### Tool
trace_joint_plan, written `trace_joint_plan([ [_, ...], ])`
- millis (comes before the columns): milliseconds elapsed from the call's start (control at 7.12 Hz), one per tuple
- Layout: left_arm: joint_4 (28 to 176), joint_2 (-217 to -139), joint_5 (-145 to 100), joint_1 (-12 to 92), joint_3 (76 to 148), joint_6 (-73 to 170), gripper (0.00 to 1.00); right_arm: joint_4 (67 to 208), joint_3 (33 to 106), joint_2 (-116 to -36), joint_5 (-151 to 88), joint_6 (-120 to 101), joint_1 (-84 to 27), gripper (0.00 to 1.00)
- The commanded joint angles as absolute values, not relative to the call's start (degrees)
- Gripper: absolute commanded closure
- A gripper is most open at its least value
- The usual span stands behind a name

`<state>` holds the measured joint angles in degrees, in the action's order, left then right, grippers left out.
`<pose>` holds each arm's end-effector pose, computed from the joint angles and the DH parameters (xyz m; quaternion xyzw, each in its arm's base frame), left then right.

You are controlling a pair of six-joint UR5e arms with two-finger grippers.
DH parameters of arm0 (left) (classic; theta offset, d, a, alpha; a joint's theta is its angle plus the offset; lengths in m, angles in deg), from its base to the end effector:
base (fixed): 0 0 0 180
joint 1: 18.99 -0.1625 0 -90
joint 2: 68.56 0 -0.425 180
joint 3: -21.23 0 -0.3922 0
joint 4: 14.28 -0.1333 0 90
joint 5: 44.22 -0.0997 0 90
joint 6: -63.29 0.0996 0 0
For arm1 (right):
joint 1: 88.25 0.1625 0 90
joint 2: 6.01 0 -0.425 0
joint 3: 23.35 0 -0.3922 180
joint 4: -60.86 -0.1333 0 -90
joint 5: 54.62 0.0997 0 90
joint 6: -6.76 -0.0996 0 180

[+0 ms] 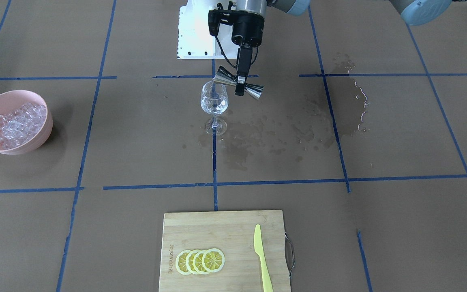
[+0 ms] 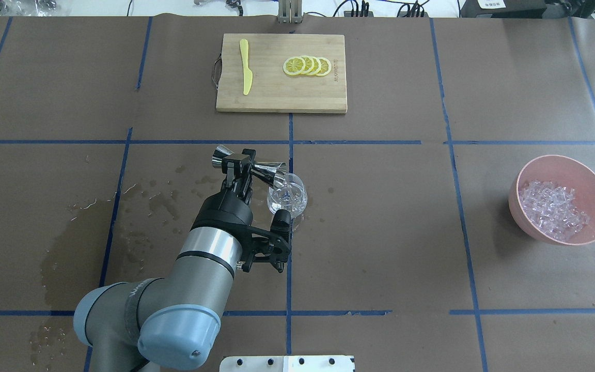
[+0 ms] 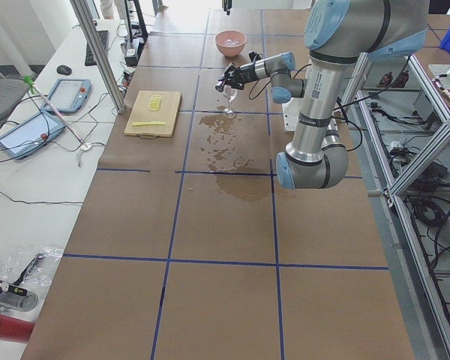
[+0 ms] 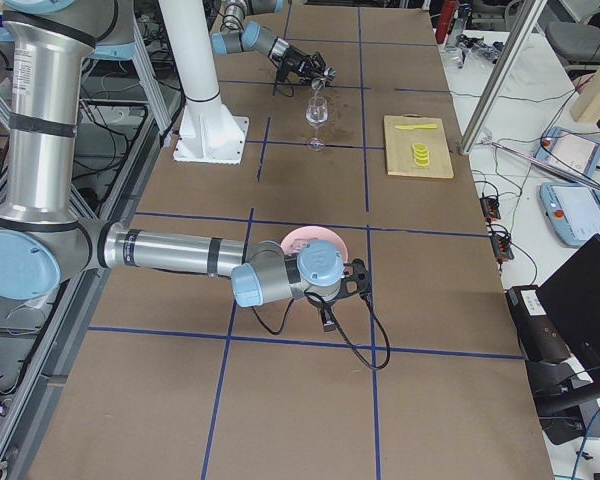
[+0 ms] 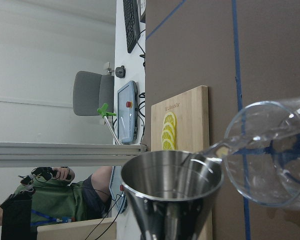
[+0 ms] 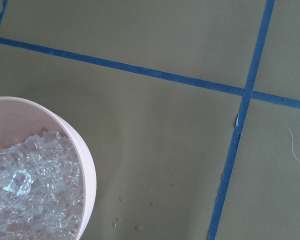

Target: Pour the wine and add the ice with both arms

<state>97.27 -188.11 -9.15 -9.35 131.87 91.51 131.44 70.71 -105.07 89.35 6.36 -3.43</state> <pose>0.5026 -0.3033 0.1542 0.6313 -0.1072 0.4261 0.6391 0.0133 -0.4379 0.6483 0.0898 -0.4551 -0.0938 0.8809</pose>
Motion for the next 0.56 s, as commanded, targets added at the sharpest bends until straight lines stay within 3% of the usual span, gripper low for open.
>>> trace_joint_plan([
  [0, 94.2, -188.5, -9.5, -8.9, 131.9, 95.6, 1.0, 131.4, 70.7, -105.1, 89.3, 6.3, -3.4, 0.0],
  [421, 92.5, -189.7, -10.0, -8.9, 131.4, 99.1, 1.0, 131.5, 70.0, -105.1, 89.4, 6.4, -3.4, 0.0],
])
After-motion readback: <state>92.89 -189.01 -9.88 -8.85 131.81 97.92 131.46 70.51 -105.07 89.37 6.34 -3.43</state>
